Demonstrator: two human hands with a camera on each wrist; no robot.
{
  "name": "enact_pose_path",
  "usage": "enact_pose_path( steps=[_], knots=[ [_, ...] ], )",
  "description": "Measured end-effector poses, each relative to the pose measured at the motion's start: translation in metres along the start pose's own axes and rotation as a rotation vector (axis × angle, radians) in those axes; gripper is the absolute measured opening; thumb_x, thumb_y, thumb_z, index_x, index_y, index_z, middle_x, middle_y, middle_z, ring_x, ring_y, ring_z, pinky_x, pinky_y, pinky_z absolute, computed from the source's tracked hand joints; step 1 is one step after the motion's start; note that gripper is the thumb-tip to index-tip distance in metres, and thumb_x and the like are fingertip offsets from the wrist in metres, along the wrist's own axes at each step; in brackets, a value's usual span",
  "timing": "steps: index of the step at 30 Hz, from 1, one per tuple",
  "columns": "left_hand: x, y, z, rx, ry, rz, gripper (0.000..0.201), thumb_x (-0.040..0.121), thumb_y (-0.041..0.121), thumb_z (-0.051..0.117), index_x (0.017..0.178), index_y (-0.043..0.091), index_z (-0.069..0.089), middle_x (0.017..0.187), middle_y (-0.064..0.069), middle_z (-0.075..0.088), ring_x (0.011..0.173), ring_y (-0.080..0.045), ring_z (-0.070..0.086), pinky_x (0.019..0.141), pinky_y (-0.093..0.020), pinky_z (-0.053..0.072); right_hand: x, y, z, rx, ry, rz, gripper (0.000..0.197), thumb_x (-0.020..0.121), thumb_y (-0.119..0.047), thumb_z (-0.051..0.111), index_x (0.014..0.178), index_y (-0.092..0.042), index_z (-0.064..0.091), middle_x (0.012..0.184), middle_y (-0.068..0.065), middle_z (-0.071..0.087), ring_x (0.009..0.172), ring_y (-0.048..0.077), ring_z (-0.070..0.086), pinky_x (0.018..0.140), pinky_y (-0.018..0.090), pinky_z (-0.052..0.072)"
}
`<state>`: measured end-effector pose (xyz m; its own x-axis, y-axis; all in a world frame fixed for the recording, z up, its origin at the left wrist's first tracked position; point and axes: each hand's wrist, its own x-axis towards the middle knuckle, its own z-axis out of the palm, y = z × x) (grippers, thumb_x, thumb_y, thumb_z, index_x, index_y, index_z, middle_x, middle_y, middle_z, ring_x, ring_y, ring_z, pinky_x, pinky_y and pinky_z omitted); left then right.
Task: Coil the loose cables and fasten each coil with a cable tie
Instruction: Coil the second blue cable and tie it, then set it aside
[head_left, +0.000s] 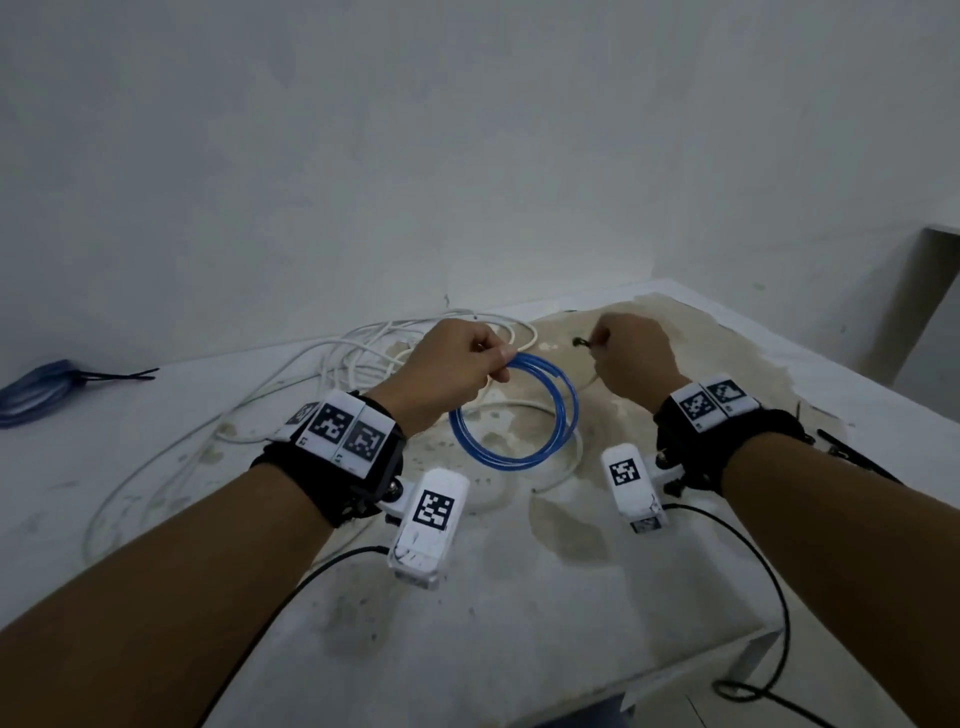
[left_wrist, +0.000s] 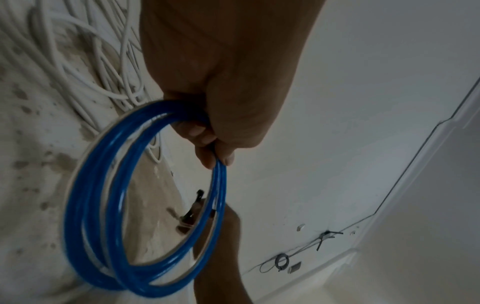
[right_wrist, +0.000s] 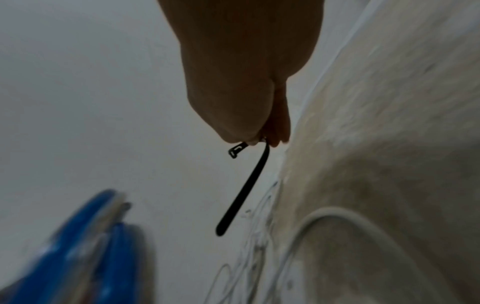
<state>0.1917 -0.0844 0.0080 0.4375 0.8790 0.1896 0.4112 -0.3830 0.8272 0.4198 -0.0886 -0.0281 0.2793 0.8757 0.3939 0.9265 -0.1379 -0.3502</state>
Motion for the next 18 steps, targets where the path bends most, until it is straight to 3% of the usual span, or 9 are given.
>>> enact_pose_path(
  steps=[3,6,12,18],
  knots=[
    [-0.006,-0.006,-0.015,-0.045,0.01,0.015,0.019,0.097,0.02,0.059,0.083,0.01,0.069,0.074,-0.003,0.07,0.048,-0.002,0.046,0.05,-0.022,0.037,0.01,-0.052,-0.005,0.217,0.118,-0.157,0.007,0.09,-0.011,0.062,0.09,-0.01,0.068,0.087,0.009,0.072,0.083,0.029,0.064,0.071,0.032,0.047],
    [-0.012,-0.013,-0.033,-0.082,0.077,0.009,0.021,0.097,0.019,0.059,0.079,0.013,0.068,0.073,-0.004,0.071,0.047,-0.001,0.047,0.051,-0.022,0.037,0.009,-0.097,0.001,0.428,0.027,-0.267,0.007,0.086,-0.012,0.068,0.081,-0.017,0.065,0.079,0.0,0.07,0.075,0.021,0.066,0.073,0.034,0.052],
    [-0.031,-0.03,-0.077,-0.005,0.226,0.016,0.019,0.097,0.02,0.059,0.083,0.011,0.068,0.073,0.0,0.071,0.049,0.004,0.053,0.056,-0.018,0.036,-0.005,-0.146,0.008,1.214,-0.401,-0.062,0.02,0.088,0.006,0.063,0.075,-0.008,0.057,0.07,0.012,0.06,0.062,0.022,0.061,0.057,0.03,0.054],
    [-0.037,-0.044,-0.105,0.17,0.409,0.019,0.02,0.096,0.023,0.06,0.084,0.011,0.071,0.074,0.005,0.073,0.062,-0.003,0.059,0.063,-0.022,0.041,-0.007,-0.192,0.019,1.3,-0.548,-0.031,0.018,0.096,0.001,0.054,0.08,0.0,0.062,0.076,0.019,0.064,0.064,0.023,0.063,0.061,0.031,0.057]
  ],
)
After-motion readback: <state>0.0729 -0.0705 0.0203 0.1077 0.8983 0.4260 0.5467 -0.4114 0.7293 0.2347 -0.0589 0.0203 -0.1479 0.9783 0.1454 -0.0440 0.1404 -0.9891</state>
